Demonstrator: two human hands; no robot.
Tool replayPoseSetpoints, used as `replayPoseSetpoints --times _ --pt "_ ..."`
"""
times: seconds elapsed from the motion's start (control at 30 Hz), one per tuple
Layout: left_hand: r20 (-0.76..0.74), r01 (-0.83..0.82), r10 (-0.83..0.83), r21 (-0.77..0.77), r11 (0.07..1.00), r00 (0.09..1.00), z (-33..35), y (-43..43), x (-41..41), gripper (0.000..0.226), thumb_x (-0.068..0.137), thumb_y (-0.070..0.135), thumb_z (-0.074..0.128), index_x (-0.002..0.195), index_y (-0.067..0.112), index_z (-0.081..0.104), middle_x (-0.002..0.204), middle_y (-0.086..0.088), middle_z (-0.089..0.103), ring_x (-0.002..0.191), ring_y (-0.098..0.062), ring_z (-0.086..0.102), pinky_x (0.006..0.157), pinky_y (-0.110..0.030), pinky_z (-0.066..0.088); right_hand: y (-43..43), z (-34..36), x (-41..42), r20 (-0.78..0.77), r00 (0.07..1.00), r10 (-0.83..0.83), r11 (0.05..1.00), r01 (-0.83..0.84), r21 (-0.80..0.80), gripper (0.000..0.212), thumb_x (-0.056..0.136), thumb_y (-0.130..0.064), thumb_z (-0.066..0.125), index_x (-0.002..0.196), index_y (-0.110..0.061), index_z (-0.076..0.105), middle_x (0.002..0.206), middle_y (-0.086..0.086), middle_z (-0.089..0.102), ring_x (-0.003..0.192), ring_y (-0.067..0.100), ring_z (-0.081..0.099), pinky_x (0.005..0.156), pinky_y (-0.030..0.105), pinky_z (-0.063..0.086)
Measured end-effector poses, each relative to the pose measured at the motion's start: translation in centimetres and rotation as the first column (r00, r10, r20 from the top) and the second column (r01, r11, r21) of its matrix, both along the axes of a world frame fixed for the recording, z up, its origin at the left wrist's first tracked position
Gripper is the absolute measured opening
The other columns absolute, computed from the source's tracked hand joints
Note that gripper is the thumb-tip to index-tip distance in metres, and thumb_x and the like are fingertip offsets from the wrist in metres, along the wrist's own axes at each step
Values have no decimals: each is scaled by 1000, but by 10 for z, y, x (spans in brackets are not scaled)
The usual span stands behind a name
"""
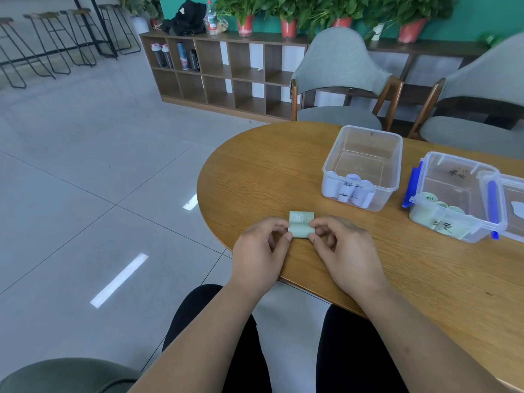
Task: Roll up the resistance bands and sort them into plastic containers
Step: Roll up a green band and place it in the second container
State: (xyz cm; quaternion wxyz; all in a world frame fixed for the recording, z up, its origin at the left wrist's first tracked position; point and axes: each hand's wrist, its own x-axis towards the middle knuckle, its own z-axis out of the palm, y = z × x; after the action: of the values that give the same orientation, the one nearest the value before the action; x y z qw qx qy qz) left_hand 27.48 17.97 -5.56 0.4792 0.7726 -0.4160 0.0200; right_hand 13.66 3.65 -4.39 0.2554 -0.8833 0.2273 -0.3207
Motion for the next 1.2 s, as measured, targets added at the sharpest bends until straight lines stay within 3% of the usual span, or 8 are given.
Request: replayPoseSetpoints --times 0.3,0.53,0.73,1.2 --pt "-6 -11 12 37 999 1000 0 -1 0 25 91 25 77 113 34 71 102 23 70 73 -11 59 67 -21 49 -1 -1 0 2 1000 -7 999 7 -31 19 94 -23 77 110 -33 74 89 -21 64 74 8 59 70 32 53" --pt "-6 -21 22 32 999 1000 1 -2 -1 21 94 27 75 113 35 72 100 23 71 72 -11 60 68 -26 53 -2 -2 1 18 1000 -10 999 10 -44 17 94 -27 76 110 -32 75 88 -19 62 73 8 59 69 33 54" --pt "12 -19 18 41 999 1000 1 -3 -2 27 92 30 76 118 36 70 102 23 69 74 -11 59 69 -29 54 -2 -4 4 -23 1000 -19 999 18 -39 33 86 -19 83 116 -31 73 90 -21 59 77 6 58 73 35 57" --pt "-28 -18 19 31 999 999 1 -4 -2 22 94 31 75 113 38 69 99 22 69 76 -14 61 69 -28 53 -3 -4 2 -42 999 22 1000 -23 -6 27 95 -26 72 121 -31 71 96 -21 58 83 5 59 76 36 57"
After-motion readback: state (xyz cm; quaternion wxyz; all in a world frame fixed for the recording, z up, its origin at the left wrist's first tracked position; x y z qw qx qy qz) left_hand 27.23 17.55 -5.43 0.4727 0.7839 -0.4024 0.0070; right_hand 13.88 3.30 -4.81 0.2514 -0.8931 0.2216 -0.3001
